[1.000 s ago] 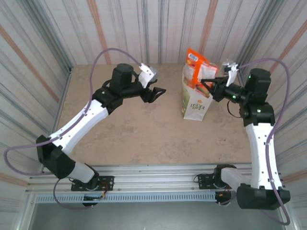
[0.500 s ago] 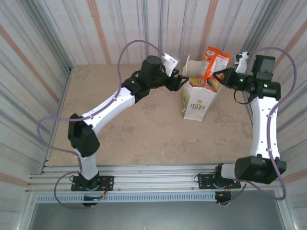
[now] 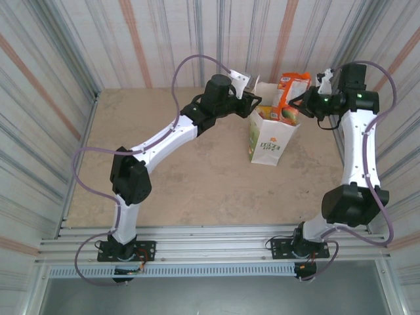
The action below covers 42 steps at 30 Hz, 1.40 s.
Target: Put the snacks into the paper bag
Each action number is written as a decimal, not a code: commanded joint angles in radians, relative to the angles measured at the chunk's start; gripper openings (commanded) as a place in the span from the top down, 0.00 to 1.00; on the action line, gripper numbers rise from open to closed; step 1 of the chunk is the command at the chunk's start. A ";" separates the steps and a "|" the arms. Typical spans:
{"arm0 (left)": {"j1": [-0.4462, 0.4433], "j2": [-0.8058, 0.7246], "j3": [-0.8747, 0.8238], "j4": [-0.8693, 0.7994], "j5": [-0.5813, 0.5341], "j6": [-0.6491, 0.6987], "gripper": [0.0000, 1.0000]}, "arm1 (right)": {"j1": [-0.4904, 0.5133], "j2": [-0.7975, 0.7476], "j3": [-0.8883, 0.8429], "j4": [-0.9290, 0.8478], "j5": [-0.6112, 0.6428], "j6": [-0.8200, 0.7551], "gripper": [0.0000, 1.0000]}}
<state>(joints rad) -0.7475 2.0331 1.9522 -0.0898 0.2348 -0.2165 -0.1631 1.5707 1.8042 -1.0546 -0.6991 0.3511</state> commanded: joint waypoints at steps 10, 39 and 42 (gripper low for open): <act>0.002 -0.049 -0.015 0.071 0.068 0.037 1.00 | 0.095 0.172 0.192 -0.261 -0.007 -0.033 1.00; 0.002 -0.061 -0.008 0.073 0.084 0.066 1.00 | 0.178 0.516 0.467 -0.446 0.274 -0.004 0.86; 0.002 -0.062 -0.009 0.070 0.082 0.072 1.00 | 0.177 0.533 0.485 -0.466 0.331 -0.004 0.77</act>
<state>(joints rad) -0.7475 2.0289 1.9343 -0.0505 0.2966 -0.1730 0.0196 2.0796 2.2505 -1.4757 -0.4583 0.3367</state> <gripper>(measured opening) 0.054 0.215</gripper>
